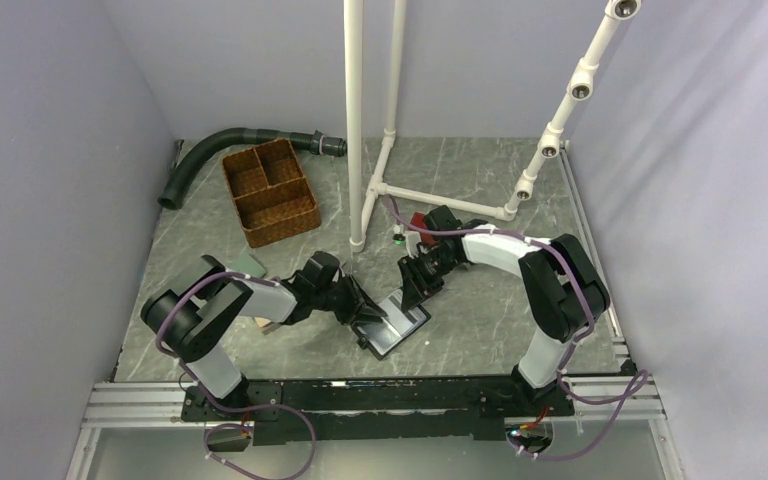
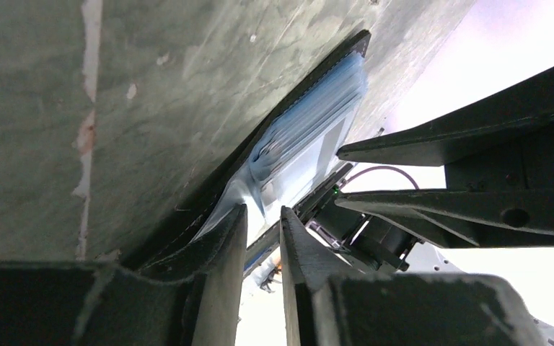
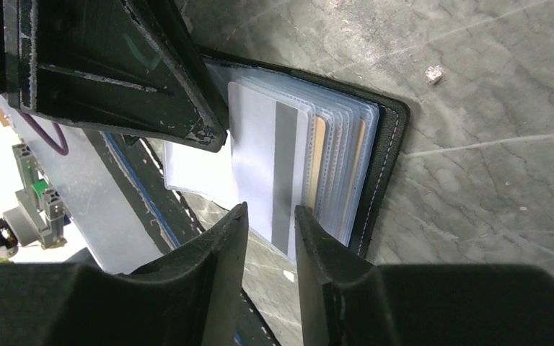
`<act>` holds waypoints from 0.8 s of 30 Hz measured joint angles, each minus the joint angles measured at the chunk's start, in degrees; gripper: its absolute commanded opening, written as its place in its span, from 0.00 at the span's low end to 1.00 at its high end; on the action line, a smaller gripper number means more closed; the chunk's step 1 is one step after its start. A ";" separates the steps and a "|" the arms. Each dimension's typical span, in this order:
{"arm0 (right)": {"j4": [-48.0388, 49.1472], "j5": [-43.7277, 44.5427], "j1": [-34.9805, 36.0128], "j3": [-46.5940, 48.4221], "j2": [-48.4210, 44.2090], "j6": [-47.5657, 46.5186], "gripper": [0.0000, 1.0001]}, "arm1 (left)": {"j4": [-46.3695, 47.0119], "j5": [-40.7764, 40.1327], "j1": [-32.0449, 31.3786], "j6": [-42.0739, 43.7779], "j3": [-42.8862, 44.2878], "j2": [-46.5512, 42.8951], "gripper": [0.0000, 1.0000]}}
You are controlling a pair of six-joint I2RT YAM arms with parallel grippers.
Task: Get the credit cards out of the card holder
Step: Remove the credit card from the card holder.
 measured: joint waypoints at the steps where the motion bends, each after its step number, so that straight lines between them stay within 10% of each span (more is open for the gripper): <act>1: 0.17 0.35 0.22 0.00 0.00 0.15 0.26 | 0.44 -0.22 -0.04 -0.15 0.00 0.17 0.29; 15: 1.99 -0.70 0.81 -1.29 0.11 1.49 0.14 | 3.08 -3.28 -1.42 -2.62 -0.66 0.83 0.31; 24: 2.82 -3.96 1.51 -2.43 1.25 4.04 0.12 | 5.42 -3.30 -1.53 -3.28 -0.15 3.02 0.08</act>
